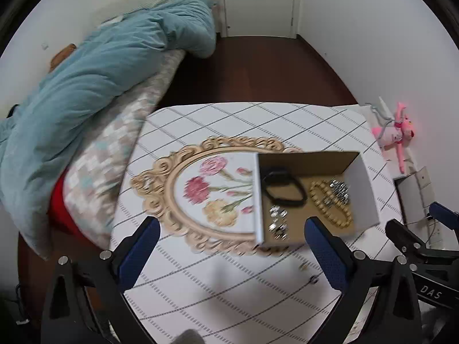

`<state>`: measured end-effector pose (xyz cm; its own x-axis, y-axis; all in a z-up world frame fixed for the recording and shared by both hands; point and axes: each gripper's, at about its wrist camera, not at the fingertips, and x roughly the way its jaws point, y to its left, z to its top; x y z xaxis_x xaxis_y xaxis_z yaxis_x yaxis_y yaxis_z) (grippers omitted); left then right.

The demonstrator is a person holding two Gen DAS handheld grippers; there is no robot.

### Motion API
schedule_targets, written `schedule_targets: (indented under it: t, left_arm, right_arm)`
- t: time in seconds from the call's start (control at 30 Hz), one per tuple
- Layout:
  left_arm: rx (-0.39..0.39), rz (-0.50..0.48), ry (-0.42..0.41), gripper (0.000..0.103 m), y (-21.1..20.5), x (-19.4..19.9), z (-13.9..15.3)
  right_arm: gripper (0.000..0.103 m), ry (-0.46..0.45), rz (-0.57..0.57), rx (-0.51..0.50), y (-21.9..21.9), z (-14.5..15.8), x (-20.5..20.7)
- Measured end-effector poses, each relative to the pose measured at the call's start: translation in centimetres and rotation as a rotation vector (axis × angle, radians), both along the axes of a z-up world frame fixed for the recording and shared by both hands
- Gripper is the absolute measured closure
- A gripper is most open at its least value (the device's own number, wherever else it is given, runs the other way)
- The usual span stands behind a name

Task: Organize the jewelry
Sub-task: 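Move both tools back toward the remaining rings and charms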

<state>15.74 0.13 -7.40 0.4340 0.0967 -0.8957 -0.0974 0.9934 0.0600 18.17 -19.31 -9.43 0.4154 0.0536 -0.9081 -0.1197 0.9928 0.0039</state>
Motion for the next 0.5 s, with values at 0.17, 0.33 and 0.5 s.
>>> schedule_targets:
  t: [0.17,0.33,0.5]
  left_arm:
    - [0.025,0.022,0.032,0.000,1.4,-3.1,-2.8]
    - [-0.014,0.029,0.191,0.001,2.9,-5.0,-8.7]
    - [-0.041,0.025,0.271,0.001,3.4,-6.3,-12.1]
  right_arm:
    - [0.000,0.075,0.043,0.026,1.7,-3.5,-3.0]
    - [0.001,0.146,0.080,0.031,3.7,-8.0,-4.8]
    - [0.022,0.166,0.100,0.062,5.0,-10.3,-5.5]
